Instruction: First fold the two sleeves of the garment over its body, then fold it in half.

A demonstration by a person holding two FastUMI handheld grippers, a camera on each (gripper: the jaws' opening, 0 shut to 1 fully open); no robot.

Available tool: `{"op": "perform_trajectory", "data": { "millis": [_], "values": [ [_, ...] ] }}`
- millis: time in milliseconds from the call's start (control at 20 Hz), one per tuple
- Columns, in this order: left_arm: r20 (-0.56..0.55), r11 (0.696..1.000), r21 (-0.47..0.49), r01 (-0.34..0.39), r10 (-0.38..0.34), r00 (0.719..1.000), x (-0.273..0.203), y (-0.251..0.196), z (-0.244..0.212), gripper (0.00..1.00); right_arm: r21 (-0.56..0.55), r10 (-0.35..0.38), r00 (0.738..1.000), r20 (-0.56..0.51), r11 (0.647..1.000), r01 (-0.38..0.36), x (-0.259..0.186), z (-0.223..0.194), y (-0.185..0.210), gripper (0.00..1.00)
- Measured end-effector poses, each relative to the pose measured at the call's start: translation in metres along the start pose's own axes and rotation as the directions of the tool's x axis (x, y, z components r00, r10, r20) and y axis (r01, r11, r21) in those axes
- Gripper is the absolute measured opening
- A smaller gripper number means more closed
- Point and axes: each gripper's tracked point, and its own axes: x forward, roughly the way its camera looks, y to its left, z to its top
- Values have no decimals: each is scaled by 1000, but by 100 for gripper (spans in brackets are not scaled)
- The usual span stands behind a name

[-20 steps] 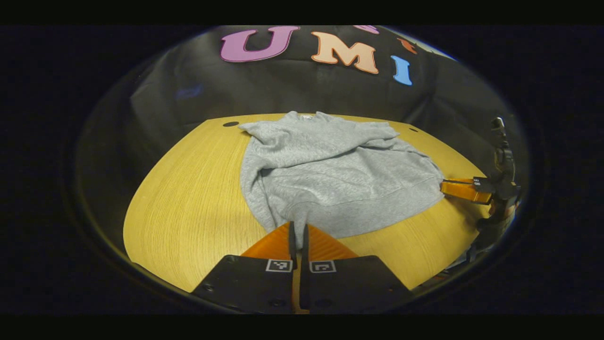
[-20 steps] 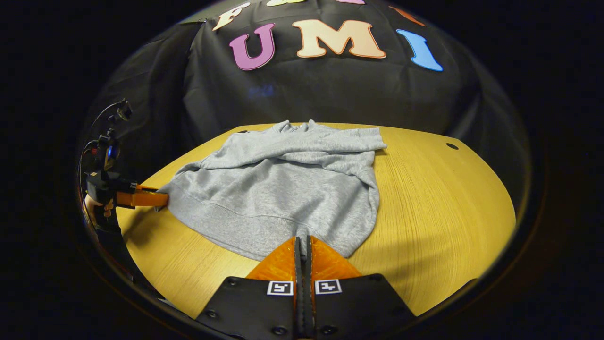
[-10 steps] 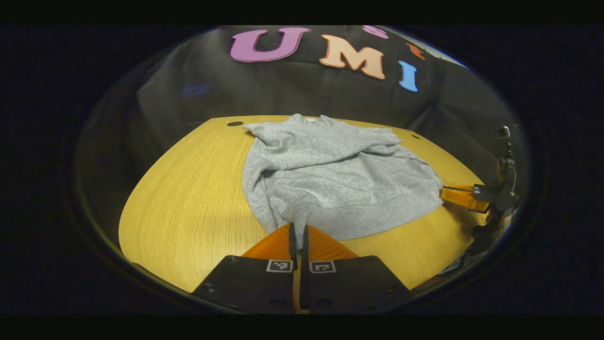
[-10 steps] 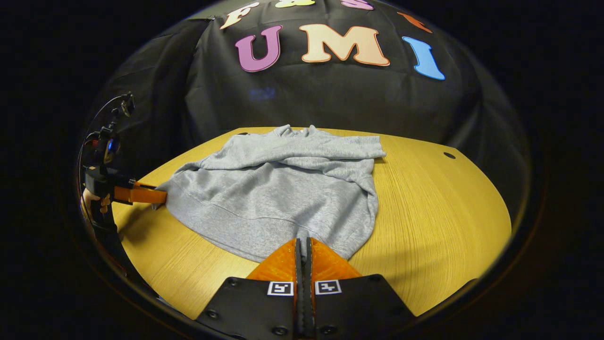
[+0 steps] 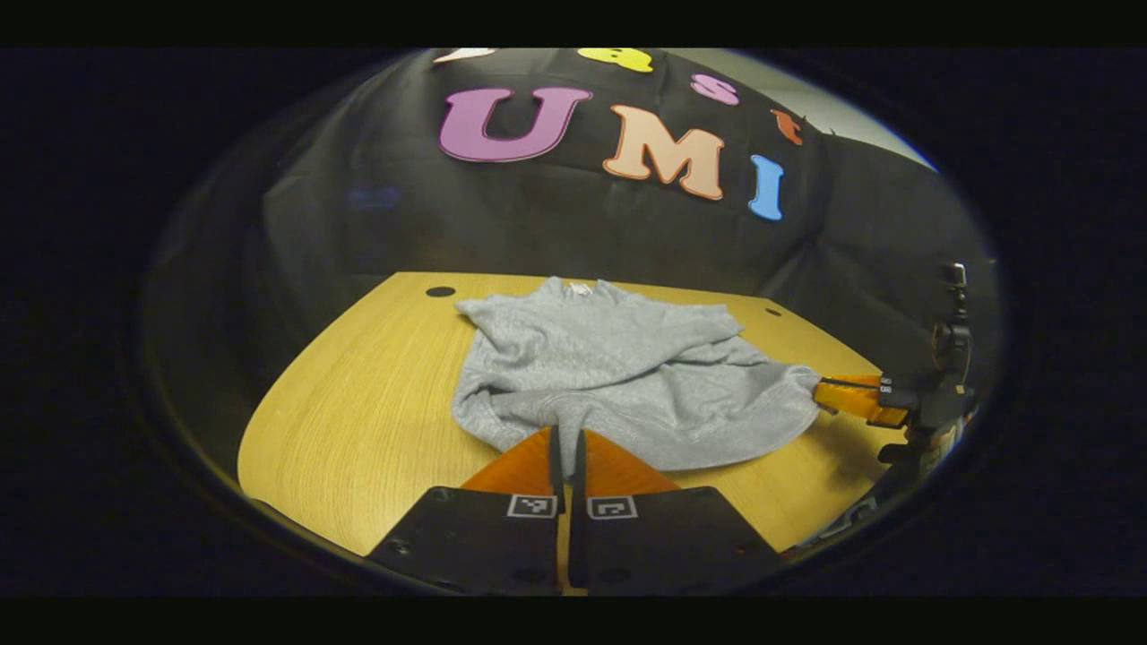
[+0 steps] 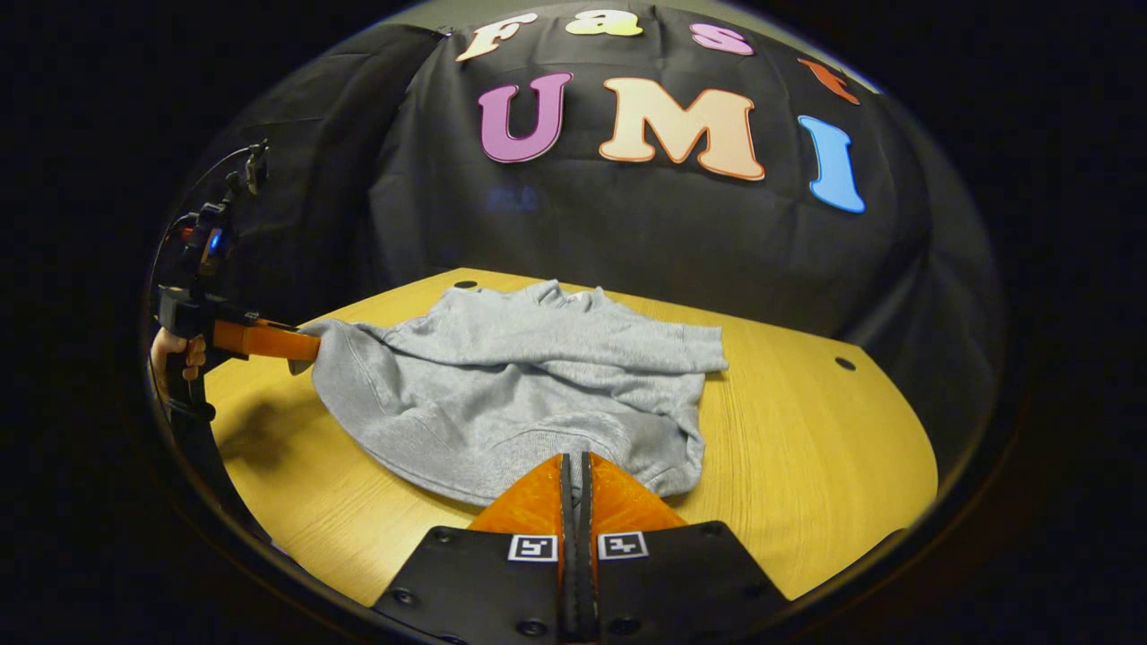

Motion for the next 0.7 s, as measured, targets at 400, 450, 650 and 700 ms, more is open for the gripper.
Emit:
{"op": "perform_trajectory", "data": {
  "millis": [400, 450, 650, 700],
  "values": [
    [109, 999, -32, -5, 8, 994, 41, 5, 68, 0, -109, -55, 994, 93, 992, 65, 45, 61, -24, 2],
    [120, 999, -38, -9, 14, 993, 46, 8, 75, 0, -105, -57, 994, 97, 992, 67, 52, 70, -28, 2],
    [143, 997, -67, -30, 39, 989, 73, 19, 102, 0, -92, -81, 991, 106, 992, 91, 83, 94, -47, 2],
    [150, 996, -77, -34, 45, 988, 80, 21, 109, 0, -94, -91, 990, 108, 990, 102, 90, 99, -52, 2]
  ]
}}
